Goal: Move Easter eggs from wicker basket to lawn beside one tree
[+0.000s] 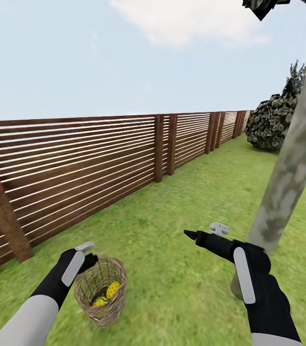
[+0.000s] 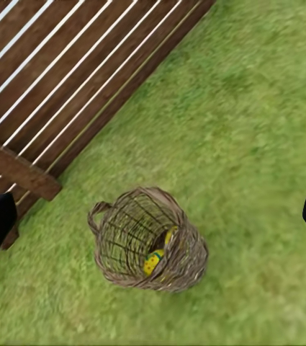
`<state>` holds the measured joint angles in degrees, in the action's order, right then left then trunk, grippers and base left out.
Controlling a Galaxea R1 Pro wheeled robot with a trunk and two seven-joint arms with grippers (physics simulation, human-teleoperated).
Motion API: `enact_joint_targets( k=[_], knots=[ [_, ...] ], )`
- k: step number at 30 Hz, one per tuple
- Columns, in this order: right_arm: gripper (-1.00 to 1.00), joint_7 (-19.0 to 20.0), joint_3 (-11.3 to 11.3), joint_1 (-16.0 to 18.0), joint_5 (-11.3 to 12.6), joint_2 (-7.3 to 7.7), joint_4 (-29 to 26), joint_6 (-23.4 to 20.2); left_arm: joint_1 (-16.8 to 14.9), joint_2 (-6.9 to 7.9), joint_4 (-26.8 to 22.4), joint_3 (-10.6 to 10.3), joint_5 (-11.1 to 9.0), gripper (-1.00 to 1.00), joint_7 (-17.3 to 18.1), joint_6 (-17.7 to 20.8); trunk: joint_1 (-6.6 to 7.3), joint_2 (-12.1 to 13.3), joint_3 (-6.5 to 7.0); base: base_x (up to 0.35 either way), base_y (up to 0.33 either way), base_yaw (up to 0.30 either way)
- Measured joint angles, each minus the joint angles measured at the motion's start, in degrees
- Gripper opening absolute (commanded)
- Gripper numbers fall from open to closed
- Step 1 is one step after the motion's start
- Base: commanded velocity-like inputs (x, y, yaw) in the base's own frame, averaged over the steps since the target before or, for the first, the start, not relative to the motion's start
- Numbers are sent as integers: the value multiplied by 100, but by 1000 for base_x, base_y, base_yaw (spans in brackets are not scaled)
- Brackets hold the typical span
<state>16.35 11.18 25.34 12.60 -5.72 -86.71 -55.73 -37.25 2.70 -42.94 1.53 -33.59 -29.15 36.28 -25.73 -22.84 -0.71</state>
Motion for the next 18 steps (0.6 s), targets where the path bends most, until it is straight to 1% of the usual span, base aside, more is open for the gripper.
enact_joint_targets(
  k=[13,16,18],
  knots=[
    [100,-4,7,-2,-1,0,1,-27,2,0,-4,0,0,100,2,-1,0,5,-51,147,299,-4],
    [100,-3,8,-2,-2,-1,1,-29,2,1,-4,0,0,100,1,-1,0,6,-68,140,202,0],
    [100,-2,13,-2,-4,-1,0,-30,2,1,-16,-1,0,100,2,-2,0,6,-80,135,92,-17]
  ],
)
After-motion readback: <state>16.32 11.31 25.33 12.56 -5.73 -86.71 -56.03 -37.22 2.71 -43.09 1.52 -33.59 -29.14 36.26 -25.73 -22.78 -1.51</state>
